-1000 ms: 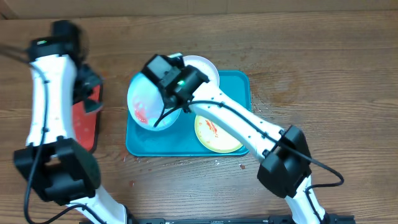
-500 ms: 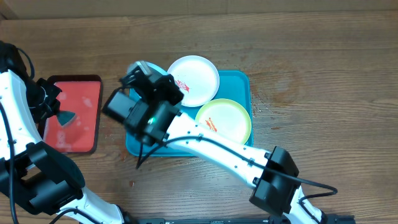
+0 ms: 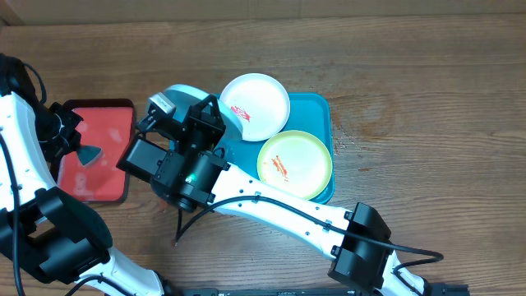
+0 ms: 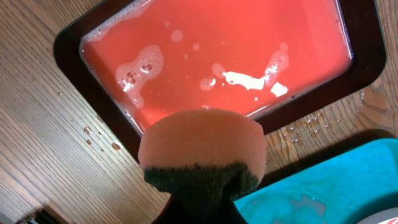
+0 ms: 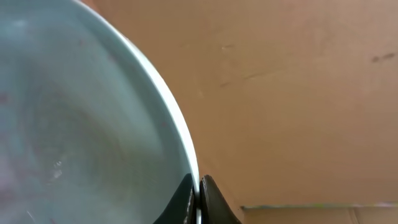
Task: Clean dirty plates on tray and stack at the side
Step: 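Lift the light-blue plate with the right gripper and place it right of the tray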
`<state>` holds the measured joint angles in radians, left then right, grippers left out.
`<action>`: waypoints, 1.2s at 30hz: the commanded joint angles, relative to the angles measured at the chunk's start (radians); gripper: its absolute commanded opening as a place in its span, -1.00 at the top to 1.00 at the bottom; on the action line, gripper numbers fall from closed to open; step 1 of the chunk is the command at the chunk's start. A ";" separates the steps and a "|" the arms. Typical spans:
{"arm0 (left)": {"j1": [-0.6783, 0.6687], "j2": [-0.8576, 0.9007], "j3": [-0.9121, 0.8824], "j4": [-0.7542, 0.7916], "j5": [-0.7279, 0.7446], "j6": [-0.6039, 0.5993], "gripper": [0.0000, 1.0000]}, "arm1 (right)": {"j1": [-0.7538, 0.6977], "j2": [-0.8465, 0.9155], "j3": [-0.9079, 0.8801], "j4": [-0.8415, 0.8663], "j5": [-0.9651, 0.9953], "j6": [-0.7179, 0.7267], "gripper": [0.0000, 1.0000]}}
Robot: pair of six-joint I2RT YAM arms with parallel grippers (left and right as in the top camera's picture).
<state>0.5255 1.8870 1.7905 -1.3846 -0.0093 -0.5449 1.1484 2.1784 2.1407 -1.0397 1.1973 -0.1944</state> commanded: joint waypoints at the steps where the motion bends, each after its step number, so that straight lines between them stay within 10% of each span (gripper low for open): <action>1: -0.002 -0.015 0.018 -0.003 0.014 -0.009 0.91 | -0.032 -0.012 0.005 -0.032 -0.349 0.196 0.92; 10: -0.002 -0.015 0.018 -0.004 0.029 -0.009 0.92 | -0.130 -0.042 -0.005 -0.114 -0.132 0.291 0.93; 22: -0.002 -0.015 0.018 -0.004 0.029 -0.008 0.91 | -0.659 -0.050 -0.020 -0.153 -1.400 0.496 0.93; 36: -0.003 -0.015 0.018 -0.003 0.029 -0.009 0.92 | -1.251 -0.037 -0.252 -0.219 -1.370 0.502 0.93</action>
<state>0.5255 1.8870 1.7905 -1.3880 0.0154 -0.5449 -0.0677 2.1624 1.9755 -1.2976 -0.1719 0.2974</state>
